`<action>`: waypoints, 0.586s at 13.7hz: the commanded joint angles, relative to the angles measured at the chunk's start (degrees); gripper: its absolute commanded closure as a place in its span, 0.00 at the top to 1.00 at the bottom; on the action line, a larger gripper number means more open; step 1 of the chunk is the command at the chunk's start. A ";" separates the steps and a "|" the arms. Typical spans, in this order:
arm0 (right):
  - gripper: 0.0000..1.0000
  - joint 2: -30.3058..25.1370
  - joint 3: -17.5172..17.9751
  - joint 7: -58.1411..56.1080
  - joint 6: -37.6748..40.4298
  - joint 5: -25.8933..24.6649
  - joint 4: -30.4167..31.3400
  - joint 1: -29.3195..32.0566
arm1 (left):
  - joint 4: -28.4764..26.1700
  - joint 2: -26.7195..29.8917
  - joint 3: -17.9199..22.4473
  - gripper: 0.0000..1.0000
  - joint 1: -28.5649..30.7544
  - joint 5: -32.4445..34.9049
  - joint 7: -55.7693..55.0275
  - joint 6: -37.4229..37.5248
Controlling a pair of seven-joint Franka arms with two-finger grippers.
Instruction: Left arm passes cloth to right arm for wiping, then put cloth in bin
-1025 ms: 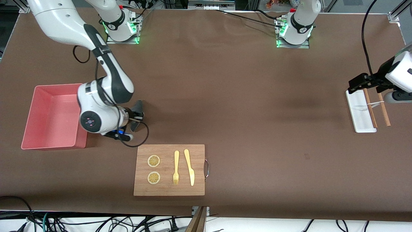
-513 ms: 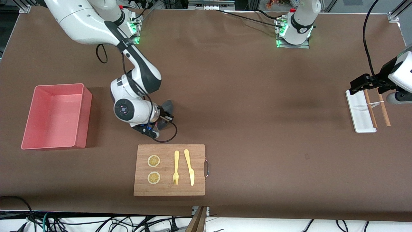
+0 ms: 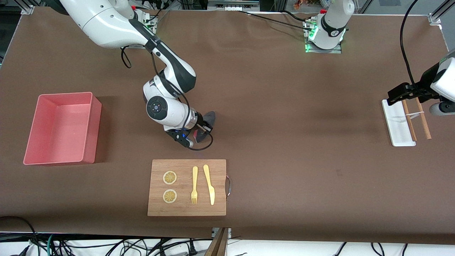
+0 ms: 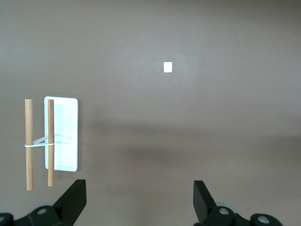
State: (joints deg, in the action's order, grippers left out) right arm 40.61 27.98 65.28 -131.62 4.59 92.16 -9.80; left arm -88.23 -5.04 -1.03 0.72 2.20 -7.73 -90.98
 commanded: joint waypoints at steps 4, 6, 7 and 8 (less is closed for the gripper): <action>0.00 -0.18 -2.92 -8.04 7.13 1.47 0.65 2.32 | -2.63 3.45 4.02 1.00 -3.53 0.26 -0.88 0.80; 0.00 -1.58 -6.69 -14.88 15.22 1.21 0.57 2.94 | -4.75 5.03 4.02 1.00 -3.44 0.17 -0.80 0.45; 0.00 -2.11 -8.45 -17.53 17.17 0.86 0.56 3.20 | -5.28 5.56 4.02 1.00 -3.09 0.09 -0.80 0.45; 0.00 -2.72 -10.38 -20.34 19.02 0.85 0.56 3.47 | -5.98 5.92 3.93 1.00 -2.74 -0.70 -0.45 0.36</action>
State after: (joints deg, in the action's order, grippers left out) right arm 40.35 20.25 50.05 -116.67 5.10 92.08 -6.87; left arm -90.78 -2.05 2.35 -1.86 2.15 -8.20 -90.27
